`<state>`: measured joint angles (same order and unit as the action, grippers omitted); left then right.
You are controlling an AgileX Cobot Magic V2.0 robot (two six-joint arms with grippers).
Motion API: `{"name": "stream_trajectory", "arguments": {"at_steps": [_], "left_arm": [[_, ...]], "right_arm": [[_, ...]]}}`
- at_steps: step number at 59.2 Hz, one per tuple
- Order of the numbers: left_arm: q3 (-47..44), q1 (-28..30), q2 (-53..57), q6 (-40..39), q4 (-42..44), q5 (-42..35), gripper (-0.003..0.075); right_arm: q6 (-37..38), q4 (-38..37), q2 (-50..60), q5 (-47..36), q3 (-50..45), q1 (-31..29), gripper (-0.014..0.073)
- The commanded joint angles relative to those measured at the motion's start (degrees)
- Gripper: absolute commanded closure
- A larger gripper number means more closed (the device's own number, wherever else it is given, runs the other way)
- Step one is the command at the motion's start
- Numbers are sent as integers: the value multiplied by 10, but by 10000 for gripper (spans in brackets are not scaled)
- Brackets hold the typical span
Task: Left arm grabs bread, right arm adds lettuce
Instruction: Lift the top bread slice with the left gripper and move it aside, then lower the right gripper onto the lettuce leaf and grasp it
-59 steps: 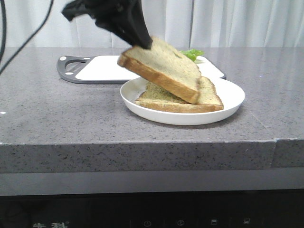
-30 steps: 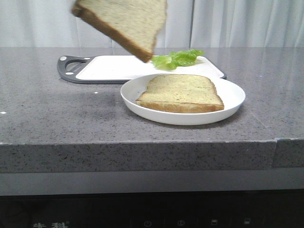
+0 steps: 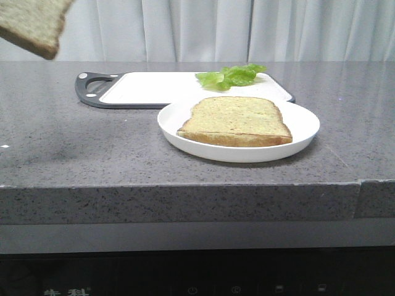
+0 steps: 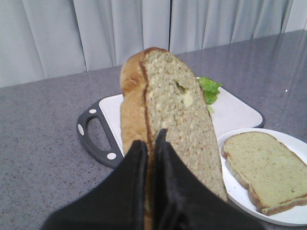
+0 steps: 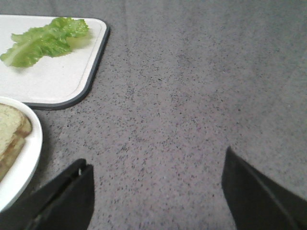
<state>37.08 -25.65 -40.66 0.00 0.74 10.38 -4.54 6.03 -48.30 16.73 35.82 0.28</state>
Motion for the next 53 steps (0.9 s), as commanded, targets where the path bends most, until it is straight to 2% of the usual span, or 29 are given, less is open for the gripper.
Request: {"name": "stream_trajectory", "arguments": {"at_steps": [1, 17, 25, 34, 43, 53], "left_arm": [[11, 4, 27, 0, 0, -38, 741], [11, 4, 31, 0, -1, -22, 741], [11, 4, 31, 0, -1, -22, 741], [11, 4, 31, 0, -1, -22, 741], [11, 4, 31, 0, -1, -21, 741], [11, 4, 31, 0, -1, -16, 741]], "right_arm": [[-23, 2, -65, -56, 67, 2, 27], [-110, 2, -278, -60, 239, 64, 27], [-145, 2, -368, -34, 335, 87, 27], [-164, 2, -452, -10, 426, 107, 29], [-192, 3, -535, 29, 529, 125, 79], [-198, 4, -609, 66, 624, 127, 79]]}}
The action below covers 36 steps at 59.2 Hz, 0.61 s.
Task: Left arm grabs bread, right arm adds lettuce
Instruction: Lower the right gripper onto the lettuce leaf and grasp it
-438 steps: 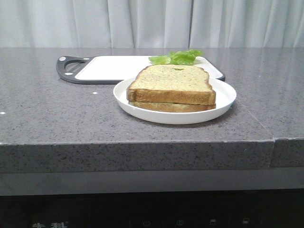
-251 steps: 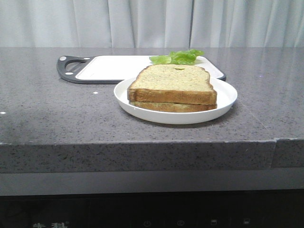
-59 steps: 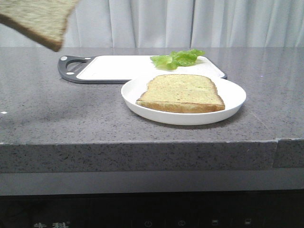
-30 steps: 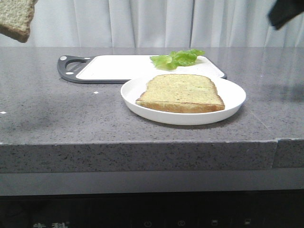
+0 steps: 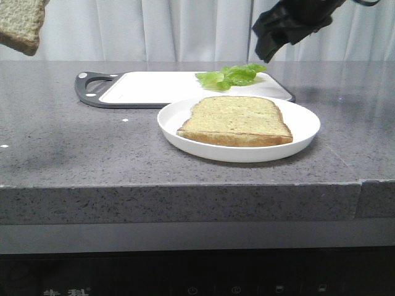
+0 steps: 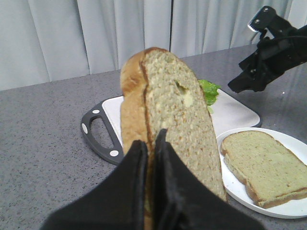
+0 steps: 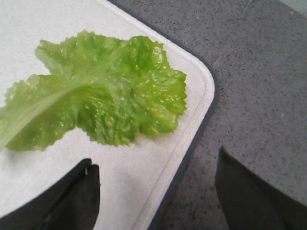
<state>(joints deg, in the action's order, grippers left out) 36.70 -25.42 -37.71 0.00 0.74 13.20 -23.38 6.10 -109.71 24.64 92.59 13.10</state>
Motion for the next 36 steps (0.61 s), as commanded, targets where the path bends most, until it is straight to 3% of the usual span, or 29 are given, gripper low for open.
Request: {"name": "stream_trajectory", "arguments": {"at_steps": [1, 27, 30, 36], "left_arm": [[15, 2, 2, 0, -1, -43, 741], [15, 2, 2, 0, -1, -35, 741], [15, 2, 2, 0, -1, -35, 741], [15, 2, 2, 0, -1, -35, 741]], "right_arm": [[-10, 3, 0, -11, 62, -1, 79], [-19, 25, -88, -16, 146, 6, 83], [-19, 25, -90, -18, 145, 6, 128], [-19, 25, -90, -18, 145, 6, 368]]}}
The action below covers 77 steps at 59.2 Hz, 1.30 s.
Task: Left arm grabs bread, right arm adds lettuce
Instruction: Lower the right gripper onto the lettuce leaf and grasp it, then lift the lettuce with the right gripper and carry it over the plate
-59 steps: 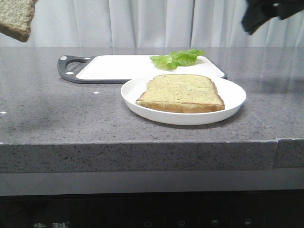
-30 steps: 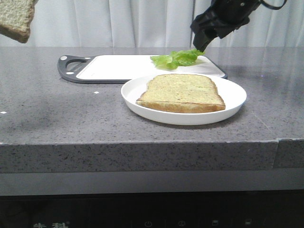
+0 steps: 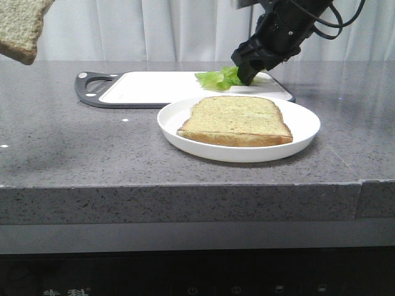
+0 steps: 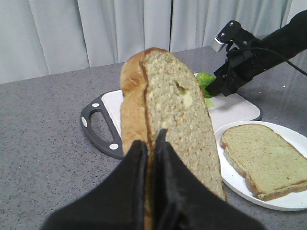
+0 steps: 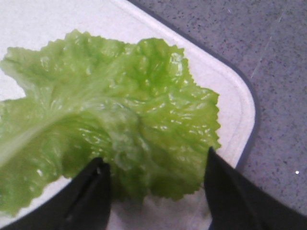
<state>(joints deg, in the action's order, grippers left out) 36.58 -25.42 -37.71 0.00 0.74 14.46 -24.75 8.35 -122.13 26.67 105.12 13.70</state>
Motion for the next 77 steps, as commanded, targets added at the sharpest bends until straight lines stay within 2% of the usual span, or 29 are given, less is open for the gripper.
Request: {"name": "stream_trajectory", "arguments": {"at_steps": [1, 5, 8, 33, 51, 60, 71, 77], "left_arm": [[16, 2, 2, 0, -1, -47, 741], [16, 2, 2, 0, -1, -47, 741], [16, 2, 2, 0, -1, -47, 741], [16, 2, 2, 0, -2, -47, 741], [16, 2, 2, 0, -2, -47, 741], [16, 2, 2, 0, -2, -47, 741], [16, 2, 2, 0, -2, -47, 741], [16, 2, 2, 0, -2, -47, 741]], "right_arm": [[-6, 2, 35, -38, 20, 0, 428], [-6, 3, 35, -37, 20, 0, 587], [-6, 7, 35, -37, 20, 0, 673], [-6, 26, 61, -14, 20, 0, 658], [-12, 26, 129, 9, -4, 0, 658], [-62, 28, 205, -13, -91, 8, 658], [-143, 30, 332, -86, -272, 35, 658], [-156, 30, 386, -126, -353, 53, 658]]}}
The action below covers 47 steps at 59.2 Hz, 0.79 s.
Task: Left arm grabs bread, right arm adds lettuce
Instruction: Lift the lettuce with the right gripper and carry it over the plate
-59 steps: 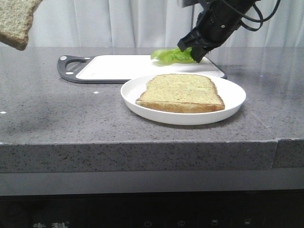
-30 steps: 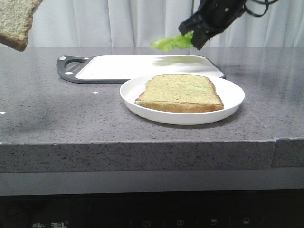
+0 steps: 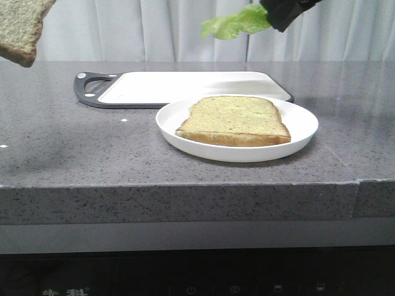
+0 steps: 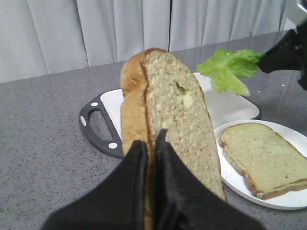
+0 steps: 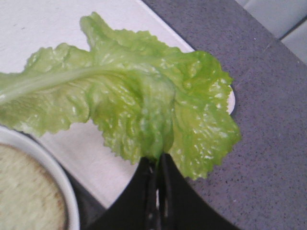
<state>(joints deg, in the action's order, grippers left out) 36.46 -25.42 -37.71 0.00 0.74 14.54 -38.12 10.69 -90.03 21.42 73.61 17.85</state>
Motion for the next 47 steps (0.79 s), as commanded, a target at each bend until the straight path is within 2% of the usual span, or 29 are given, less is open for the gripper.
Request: {"name": "stream_trajectory", "arguments": {"at_steps": [1, 21, 47], "left_arm": [[18, 2, 2, 0, -2, -48, 741], [18, 2, 2, 0, -2, -48, 741], [18, 2, 2, 0, -2, -48, 741]], "right_arm": [[-22, 6, 71, -76, -52, 13, 658], [-22, 117, 131, -57, -169, 47, 658], [-22, 123, 115, -57, -204, 62, 650]]}}
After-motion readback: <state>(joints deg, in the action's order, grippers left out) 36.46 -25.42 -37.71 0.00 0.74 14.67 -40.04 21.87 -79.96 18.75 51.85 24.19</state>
